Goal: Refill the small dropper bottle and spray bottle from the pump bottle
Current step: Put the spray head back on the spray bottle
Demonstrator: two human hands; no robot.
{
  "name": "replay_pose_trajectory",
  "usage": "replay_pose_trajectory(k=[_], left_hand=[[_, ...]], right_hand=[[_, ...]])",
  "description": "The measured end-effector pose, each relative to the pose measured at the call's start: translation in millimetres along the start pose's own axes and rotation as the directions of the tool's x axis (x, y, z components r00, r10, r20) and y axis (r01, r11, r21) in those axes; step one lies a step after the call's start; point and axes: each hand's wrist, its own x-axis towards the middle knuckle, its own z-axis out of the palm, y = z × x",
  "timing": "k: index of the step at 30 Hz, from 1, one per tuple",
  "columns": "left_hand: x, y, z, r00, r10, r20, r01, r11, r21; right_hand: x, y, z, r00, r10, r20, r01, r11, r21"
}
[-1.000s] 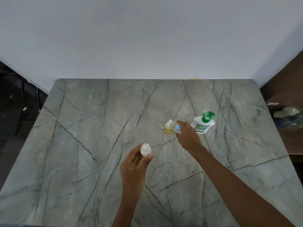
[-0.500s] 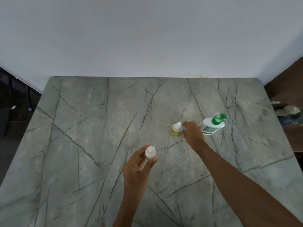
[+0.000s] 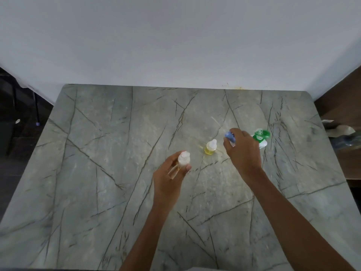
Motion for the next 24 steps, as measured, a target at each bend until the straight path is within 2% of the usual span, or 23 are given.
replay_pose_trajectory(k=[4, 9, 14, 24], left_hand=[[2, 6, 6, 1.0, 0.027, 0.006, -0.027, 0.999, 0.025], [-3, 19, 21, 0.995, 0.095, 0.014, -0.095, 0.995, 0.023], [-13, 23, 35, 0.989, 0.141, 0.036, -0.142, 0.99, 0.027], [-33, 21, 37, 0.973, 0.22, 0.067, -0.227, 0.967, 0.113]], right_hand=[[-22, -20, -67, 0.996, 0.008, -0.088, 0.017, 0.961, 0.277], [-51, -28, -124, 0.998, -0.063, -0.023, 0.067, 0.887, 0.457], [-67, -29, -148, 0.98, -0.199, -0.029, 0.19, 0.869, 0.458], [-83, -25, -152, 0.935, -0.354, 0.004, 0.331, 0.879, 0.343]])
